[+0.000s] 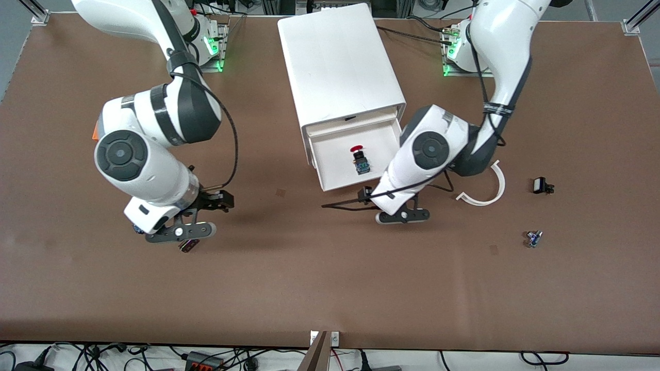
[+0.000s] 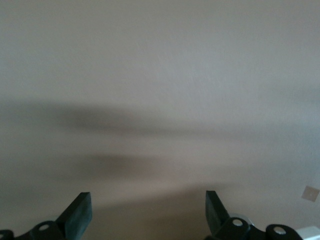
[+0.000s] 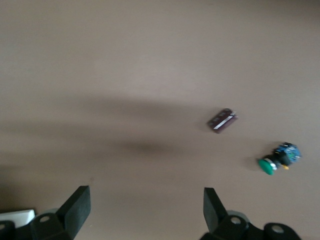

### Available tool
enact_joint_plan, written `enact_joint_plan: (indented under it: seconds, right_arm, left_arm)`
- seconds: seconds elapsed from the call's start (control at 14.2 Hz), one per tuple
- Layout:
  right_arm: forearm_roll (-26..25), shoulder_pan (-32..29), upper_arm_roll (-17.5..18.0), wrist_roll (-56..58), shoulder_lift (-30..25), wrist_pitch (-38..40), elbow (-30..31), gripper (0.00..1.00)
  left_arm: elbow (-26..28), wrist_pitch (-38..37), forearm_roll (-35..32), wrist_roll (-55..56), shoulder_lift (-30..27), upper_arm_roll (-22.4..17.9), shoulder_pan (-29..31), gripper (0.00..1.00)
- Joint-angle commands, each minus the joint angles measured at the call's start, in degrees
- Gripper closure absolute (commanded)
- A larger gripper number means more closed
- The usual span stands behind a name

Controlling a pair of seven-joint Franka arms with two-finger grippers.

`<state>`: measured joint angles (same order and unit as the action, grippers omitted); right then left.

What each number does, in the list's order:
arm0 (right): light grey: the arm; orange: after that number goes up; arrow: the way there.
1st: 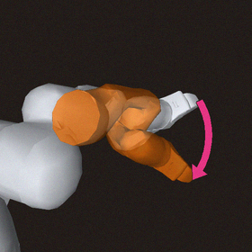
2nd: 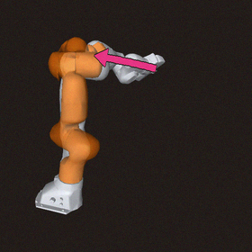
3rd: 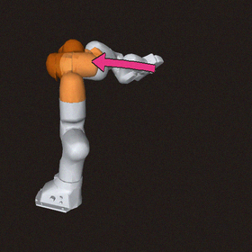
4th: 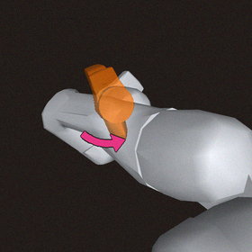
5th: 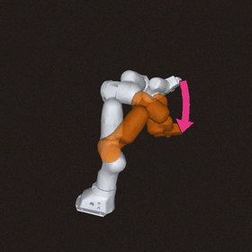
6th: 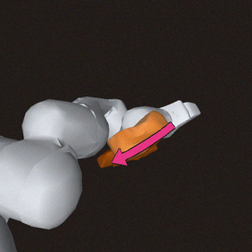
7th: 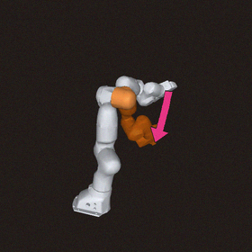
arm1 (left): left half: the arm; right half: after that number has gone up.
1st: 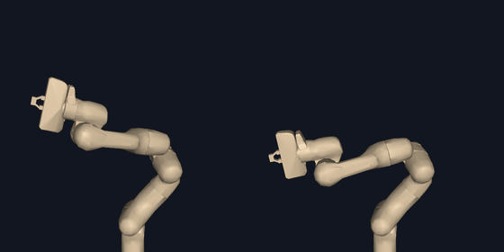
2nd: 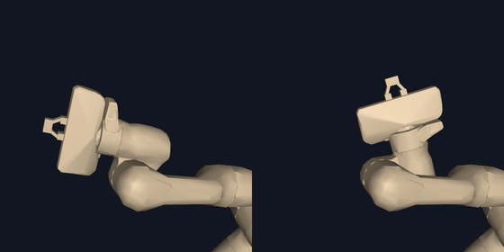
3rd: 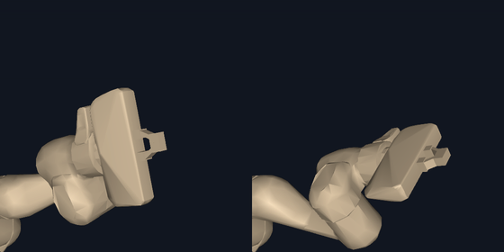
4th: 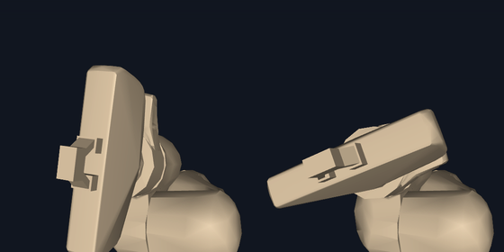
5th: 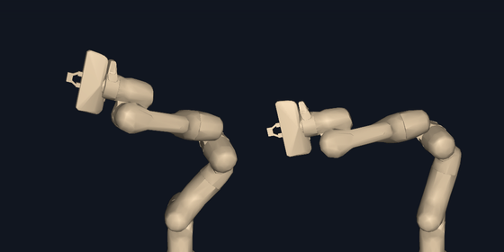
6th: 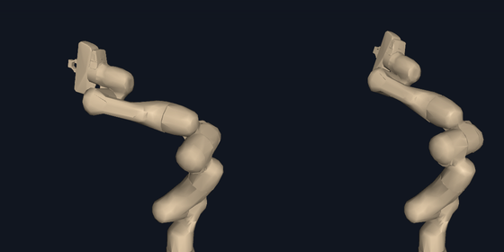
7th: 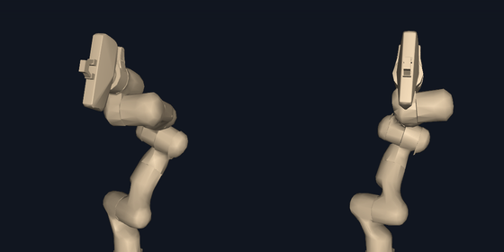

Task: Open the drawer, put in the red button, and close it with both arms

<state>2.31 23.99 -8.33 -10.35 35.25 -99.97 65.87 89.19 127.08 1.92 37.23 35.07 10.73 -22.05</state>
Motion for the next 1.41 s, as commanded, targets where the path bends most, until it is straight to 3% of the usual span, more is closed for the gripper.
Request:
enact_joint_plan:
  seconds: [0.0,0.21,0.35,0.7,0.84,1.34]
  right_arm:
    - [-0.29,-3.93,0.25,1.56,-3.52,1.26,2.42,0.0]
    - [-0.11,-7.19,0.25,1.21,-5.45,2.32,2.68,0.0]
    - [-0.37,-9.56,0.33,1.99,-7.12,1.71,3.29,0.0]
    - [0.24,-15.97,0.69,6.19,-16.34,0.47,11.2,0.0]
    - [0.24,-19.92,2.34,9.8,-19.15,0.65,13.75,0.0]
    - [-2.21,-20.91,2.44,12.63,-25.22,5.57,18.67,0.0]
  left_arm:
    - [3.79,1.42,-0.16,2.67,-2.11,-0.54,-2.03,0.0]
    - [5.99,-4.26,0.36,3.38,-4.21,-0.28,-2.12,0.0]
    - [6.08,-9.81,0.54,3.55,-4.48,3.05,-1.51,0.0]
    - [8.19,-12.73,4.65,6.28,-4.48,4.65,-1.24,0.0]
    - [8.19,-13.6,6.43,6.63,-4.48,4.73,-1.5,0.0]
    - [8.02,-18.53,6.43,10.76,-5.27,6.67,-1.95,0.0]
